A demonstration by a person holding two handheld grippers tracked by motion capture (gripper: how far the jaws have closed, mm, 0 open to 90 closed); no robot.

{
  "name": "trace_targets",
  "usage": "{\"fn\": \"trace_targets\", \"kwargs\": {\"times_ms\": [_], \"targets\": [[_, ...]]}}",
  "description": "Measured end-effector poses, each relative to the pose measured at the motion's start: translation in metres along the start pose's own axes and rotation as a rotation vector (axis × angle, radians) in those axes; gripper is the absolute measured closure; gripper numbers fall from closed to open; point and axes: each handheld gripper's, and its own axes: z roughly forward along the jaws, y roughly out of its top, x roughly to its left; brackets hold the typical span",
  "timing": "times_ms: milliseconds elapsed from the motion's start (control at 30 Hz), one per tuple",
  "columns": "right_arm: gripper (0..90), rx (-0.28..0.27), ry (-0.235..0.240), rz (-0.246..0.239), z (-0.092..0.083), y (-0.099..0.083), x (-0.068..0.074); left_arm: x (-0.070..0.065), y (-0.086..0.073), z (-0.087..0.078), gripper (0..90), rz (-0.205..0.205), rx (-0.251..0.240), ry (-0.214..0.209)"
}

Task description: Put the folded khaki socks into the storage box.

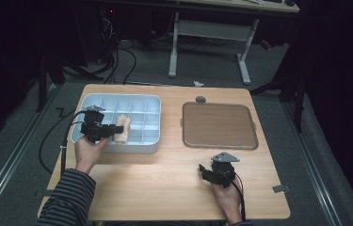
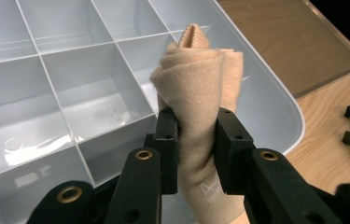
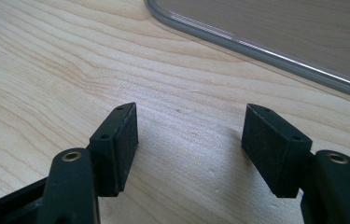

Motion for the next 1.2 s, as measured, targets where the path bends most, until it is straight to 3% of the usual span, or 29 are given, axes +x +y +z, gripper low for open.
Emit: {"fn": "trace_targets", "kwargs": {"times_ms": [533,800,1200], "targets": [[36.3,-0.001,0.000,-0.001,0.000,0.000,0.000,0.013,-0.006,0.006,73.3,-0.016,0.051,0.011],[36.3,0.000,0.000,0.000,0.000,0.000,0.000,0.022,-0.012,0.007,73.3,-0.058,0.055,0.000],[36.3,0.000,0.000,0.002,0.000,0.000,0.000,0.024,-0.015,0.012,73.3,-0.052,0.079,0.020]]}}
